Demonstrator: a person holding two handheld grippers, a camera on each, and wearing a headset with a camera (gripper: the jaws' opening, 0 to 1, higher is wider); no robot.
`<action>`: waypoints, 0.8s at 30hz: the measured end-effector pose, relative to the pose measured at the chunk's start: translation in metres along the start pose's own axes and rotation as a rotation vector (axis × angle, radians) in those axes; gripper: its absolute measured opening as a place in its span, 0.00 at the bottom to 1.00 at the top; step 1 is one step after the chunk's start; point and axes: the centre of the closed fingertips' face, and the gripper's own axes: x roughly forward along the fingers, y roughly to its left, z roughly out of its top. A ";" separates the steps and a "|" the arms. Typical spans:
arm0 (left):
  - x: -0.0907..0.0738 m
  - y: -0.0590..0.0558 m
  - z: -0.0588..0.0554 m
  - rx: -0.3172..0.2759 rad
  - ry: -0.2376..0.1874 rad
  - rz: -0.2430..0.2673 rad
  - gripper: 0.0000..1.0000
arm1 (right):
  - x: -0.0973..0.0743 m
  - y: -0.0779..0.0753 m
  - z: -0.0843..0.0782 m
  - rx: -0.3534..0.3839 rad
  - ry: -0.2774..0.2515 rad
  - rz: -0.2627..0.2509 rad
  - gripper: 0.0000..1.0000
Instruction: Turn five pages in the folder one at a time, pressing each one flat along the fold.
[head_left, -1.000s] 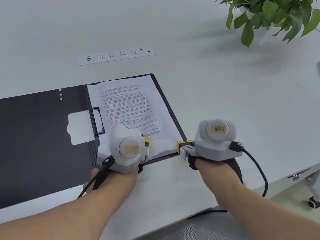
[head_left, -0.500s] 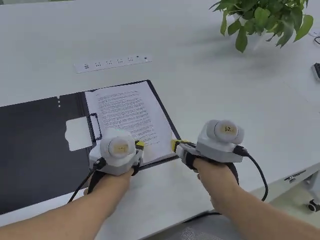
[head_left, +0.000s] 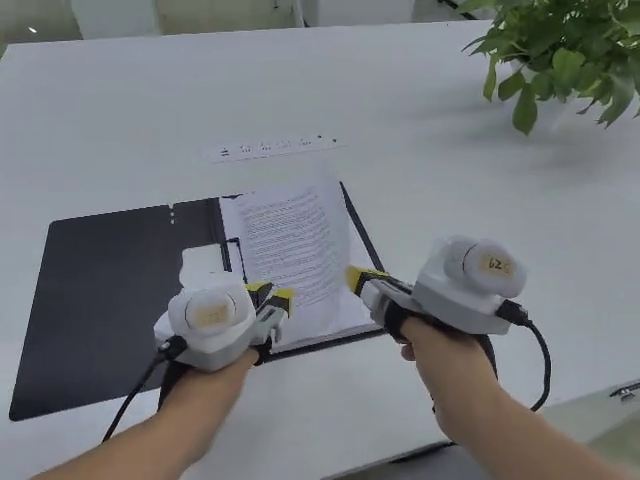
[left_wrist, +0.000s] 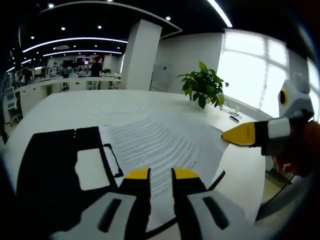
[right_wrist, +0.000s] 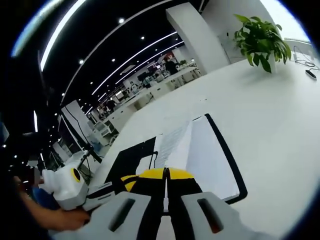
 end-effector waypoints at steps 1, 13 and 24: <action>-0.007 0.005 0.005 0.003 -0.009 0.005 0.14 | 0.001 0.007 0.001 -0.006 -0.006 0.014 0.00; -0.083 0.052 0.046 0.056 -0.136 0.095 0.14 | 0.022 0.102 -0.014 -0.047 0.007 0.184 0.00; -0.147 0.106 0.059 0.071 -0.188 0.216 0.14 | 0.047 0.179 -0.054 -0.130 0.099 0.305 0.00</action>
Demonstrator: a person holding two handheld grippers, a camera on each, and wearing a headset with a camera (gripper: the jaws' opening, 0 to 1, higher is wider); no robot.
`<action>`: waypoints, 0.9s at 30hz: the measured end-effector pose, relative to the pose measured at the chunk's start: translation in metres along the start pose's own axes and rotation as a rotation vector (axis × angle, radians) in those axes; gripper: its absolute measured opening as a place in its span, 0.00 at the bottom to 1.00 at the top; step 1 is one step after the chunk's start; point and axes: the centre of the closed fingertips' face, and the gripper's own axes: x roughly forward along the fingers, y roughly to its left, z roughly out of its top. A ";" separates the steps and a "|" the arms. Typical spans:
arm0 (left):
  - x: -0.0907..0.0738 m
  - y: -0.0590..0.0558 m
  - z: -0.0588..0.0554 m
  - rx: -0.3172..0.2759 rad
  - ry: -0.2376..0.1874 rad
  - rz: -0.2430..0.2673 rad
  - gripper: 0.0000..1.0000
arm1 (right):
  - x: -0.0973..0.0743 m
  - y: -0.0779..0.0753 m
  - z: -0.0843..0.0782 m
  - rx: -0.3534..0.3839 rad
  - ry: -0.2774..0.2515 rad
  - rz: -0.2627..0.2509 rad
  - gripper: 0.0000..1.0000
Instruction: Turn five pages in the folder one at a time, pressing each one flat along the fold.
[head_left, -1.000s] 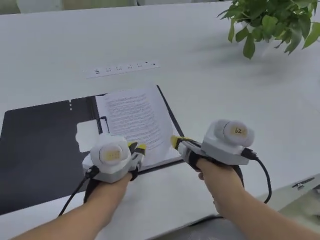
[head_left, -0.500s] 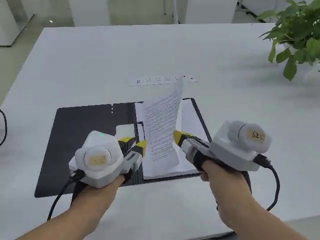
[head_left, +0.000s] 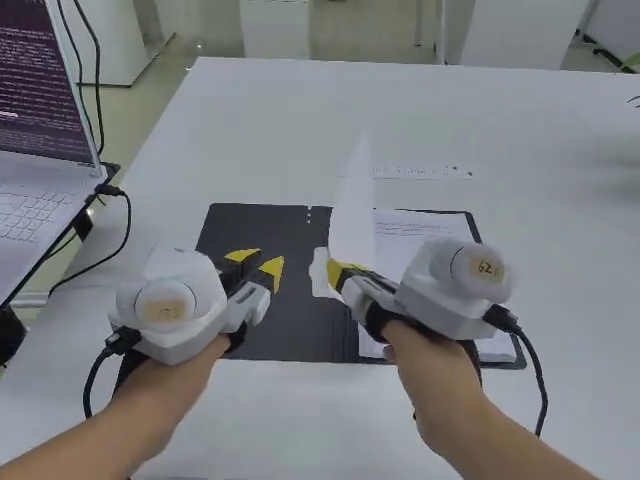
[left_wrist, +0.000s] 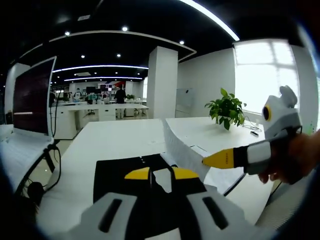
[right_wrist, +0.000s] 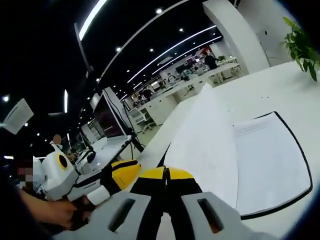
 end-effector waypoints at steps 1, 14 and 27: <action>-0.005 0.006 0.001 -0.001 -0.005 0.012 0.14 | 0.002 0.003 -0.002 -0.006 0.005 0.005 0.00; -0.032 0.046 -0.011 -0.002 0.014 0.088 0.12 | 0.051 0.011 -0.064 -0.122 0.200 -0.036 0.00; -0.027 0.047 -0.035 -0.002 0.077 0.075 0.13 | 0.076 -0.014 -0.115 -0.174 0.325 -0.085 0.00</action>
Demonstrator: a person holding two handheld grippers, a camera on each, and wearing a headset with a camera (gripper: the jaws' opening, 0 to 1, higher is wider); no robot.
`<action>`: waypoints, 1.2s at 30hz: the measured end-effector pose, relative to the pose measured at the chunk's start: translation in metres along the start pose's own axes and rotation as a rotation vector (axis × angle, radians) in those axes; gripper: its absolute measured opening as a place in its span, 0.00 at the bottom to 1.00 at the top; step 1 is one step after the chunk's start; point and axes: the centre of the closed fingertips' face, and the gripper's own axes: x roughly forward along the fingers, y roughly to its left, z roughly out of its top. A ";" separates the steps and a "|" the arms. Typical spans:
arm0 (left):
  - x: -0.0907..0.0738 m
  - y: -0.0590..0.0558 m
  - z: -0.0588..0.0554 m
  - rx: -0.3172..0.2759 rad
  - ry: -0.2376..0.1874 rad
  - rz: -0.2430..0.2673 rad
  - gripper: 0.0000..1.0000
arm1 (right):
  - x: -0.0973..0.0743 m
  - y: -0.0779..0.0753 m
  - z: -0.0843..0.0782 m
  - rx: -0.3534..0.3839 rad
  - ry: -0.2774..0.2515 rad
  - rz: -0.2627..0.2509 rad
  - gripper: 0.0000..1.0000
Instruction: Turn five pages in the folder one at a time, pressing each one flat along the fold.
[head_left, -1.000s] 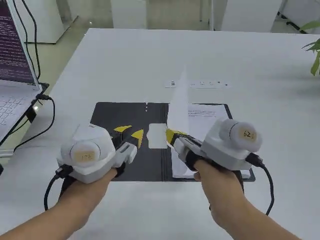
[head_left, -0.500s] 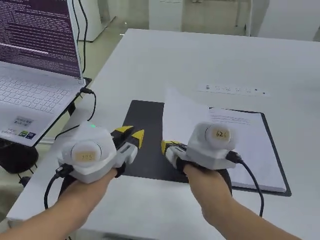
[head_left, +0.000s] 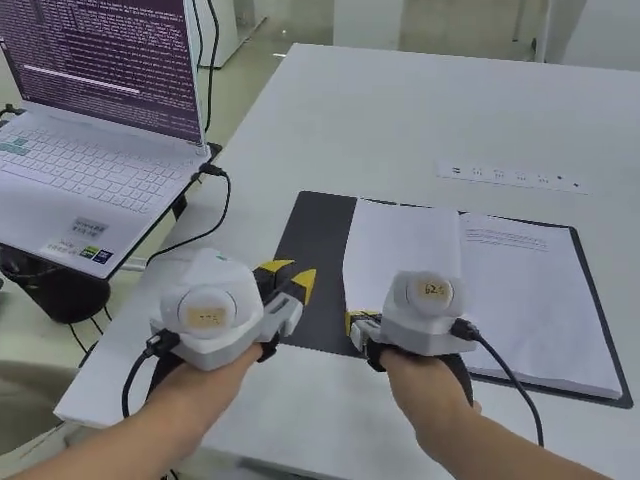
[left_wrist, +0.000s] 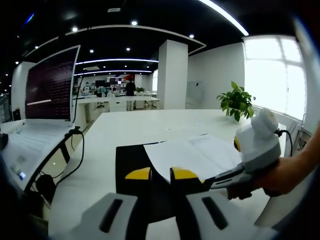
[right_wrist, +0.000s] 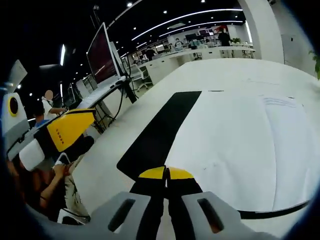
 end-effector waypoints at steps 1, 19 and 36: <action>0.001 -0.001 -0.002 0.001 0.006 -0.004 0.12 | 0.002 -0.001 -0.003 0.003 0.008 -0.001 0.00; 0.026 -0.006 -0.040 0.012 0.110 -0.023 0.12 | 0.001 0.004 0.002 -0.011 -0.065 0.076 0.16; 0.065 -0.040 -0.104 0.027 0.258 -0.044 0.12 | -0.050 -0.100 0.025 0.013 -0.200 -0.045 0.00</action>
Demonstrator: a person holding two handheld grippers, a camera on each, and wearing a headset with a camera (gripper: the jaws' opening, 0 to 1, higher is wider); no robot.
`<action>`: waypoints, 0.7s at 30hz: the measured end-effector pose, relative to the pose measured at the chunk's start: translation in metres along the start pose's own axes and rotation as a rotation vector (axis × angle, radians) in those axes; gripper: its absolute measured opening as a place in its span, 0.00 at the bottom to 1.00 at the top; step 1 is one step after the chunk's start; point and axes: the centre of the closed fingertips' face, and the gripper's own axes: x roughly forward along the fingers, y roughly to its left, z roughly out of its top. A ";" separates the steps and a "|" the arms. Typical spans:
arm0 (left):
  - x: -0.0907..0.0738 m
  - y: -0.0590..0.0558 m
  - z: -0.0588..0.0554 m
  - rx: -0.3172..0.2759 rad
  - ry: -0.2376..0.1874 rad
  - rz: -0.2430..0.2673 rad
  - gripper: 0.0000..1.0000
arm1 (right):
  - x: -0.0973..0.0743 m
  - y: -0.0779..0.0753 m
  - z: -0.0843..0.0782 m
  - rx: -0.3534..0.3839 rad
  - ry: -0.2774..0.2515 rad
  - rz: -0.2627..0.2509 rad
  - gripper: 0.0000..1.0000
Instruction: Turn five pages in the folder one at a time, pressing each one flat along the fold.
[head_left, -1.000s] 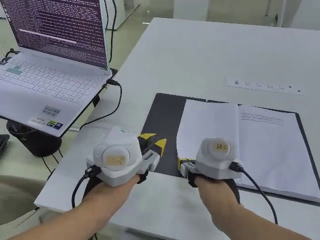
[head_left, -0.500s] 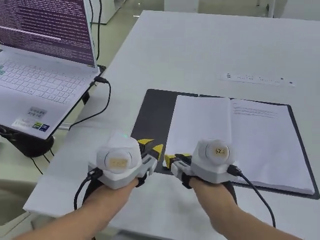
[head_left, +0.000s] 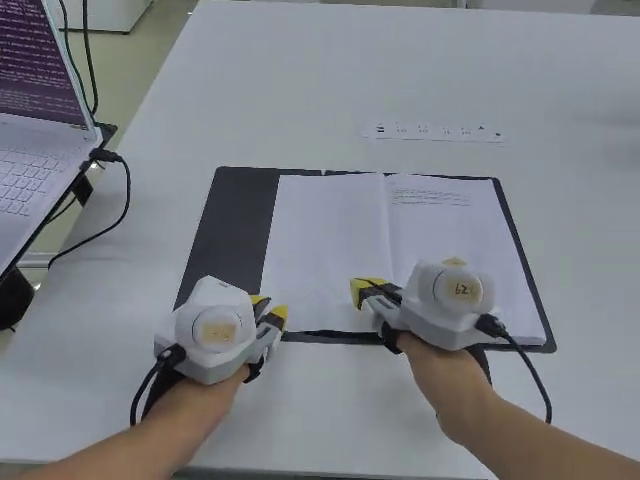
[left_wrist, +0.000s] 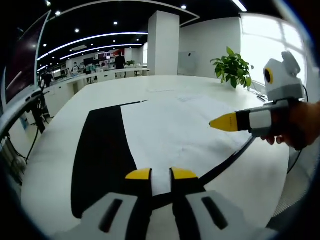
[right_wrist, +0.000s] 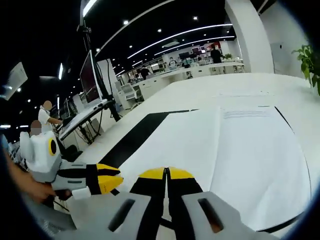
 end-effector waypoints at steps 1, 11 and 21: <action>0.001 0.000 -0.002 0.002 0.008 0.003 0.13 | 0.002 -0.006 0.002 0.005 -0.001 -0.010 0.00; 0.000 0.003 -0.011 0.014 -0.025 0.068 0.12 | 0.026 -0.047 0.024 0.008 -0.038 -0.049 0.00; 0.001 0.003 -0.013 0.012 -0.052 0.087 0.12 | 0.049 -0.062 0.031 -0.040 -0.039 -0.053 0.00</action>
